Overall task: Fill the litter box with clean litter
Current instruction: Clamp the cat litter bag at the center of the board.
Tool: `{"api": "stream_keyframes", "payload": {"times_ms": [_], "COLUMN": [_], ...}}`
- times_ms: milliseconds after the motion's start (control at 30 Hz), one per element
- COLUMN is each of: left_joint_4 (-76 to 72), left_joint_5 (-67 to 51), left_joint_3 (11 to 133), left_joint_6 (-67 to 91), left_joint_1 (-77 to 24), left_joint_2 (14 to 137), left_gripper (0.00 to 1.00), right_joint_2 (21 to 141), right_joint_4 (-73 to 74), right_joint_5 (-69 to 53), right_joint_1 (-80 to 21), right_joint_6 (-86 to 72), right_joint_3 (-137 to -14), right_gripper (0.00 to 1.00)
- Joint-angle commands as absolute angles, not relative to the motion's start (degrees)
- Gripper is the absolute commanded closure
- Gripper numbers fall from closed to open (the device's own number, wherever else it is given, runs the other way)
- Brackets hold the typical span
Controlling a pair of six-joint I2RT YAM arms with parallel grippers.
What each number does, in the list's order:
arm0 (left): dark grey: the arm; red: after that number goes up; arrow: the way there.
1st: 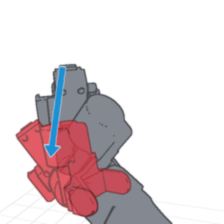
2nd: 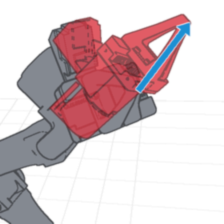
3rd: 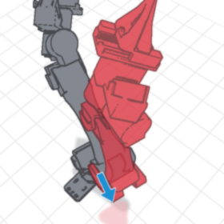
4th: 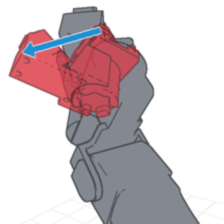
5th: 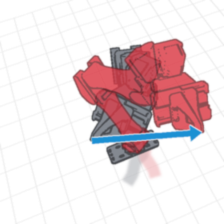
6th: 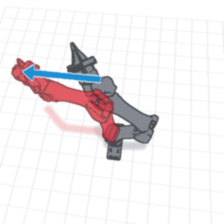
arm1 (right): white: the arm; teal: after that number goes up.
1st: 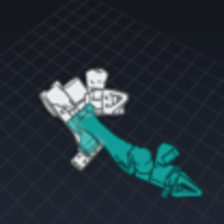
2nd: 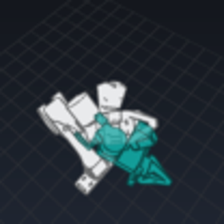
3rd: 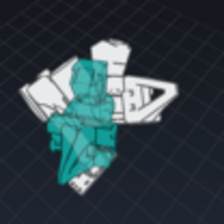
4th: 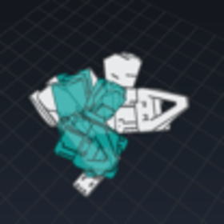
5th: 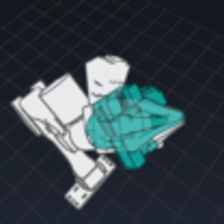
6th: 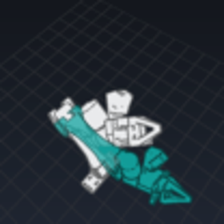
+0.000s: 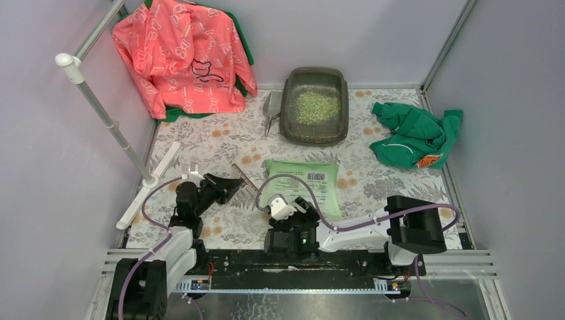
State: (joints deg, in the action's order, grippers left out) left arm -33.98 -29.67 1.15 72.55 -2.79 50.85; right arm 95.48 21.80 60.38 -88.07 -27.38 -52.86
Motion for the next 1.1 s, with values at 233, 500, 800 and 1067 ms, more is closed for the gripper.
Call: {"api": "stream_keyframes", "payload": {"times_ms": [233, 500, 800, 1067], "left_joint_4": [-37.51, -34.87, -23.89, -21.6], "left_joint_5": [-31.39, -31.94, -31.54, -29.49], "left_joint_3": [2.33, 3.26, 4.97, 3.2], "left_joint_6": [72.42, 72.5, 71.77, 73.74], "left_joint_1": [-2.0, -1.96, -2.02, -4.02], "left_joint_2": [51.07, 48.96, 38.88, 34.74], "left_gripper": [0.98, 0.98, 0.98, 0.98], "right_joint_2": [88.16, 89.6, 92.02, 93.39], "right_joint_4": [15.82, 11.12, 8.19, 6.44], "right_joint_5": [59.38, 54.15, 48.48, 43.77], "right_joint_1": [-78.71, -72.39, -67.88, -65.01], "right_joint_6": [-21.23, -19.23, -18.06, -18.13], "right_joint_3": [-49.94, -49.05, -50.97, -51.66], "right_gripper": [0.18, 0.18, 0.18, 0.17]}}
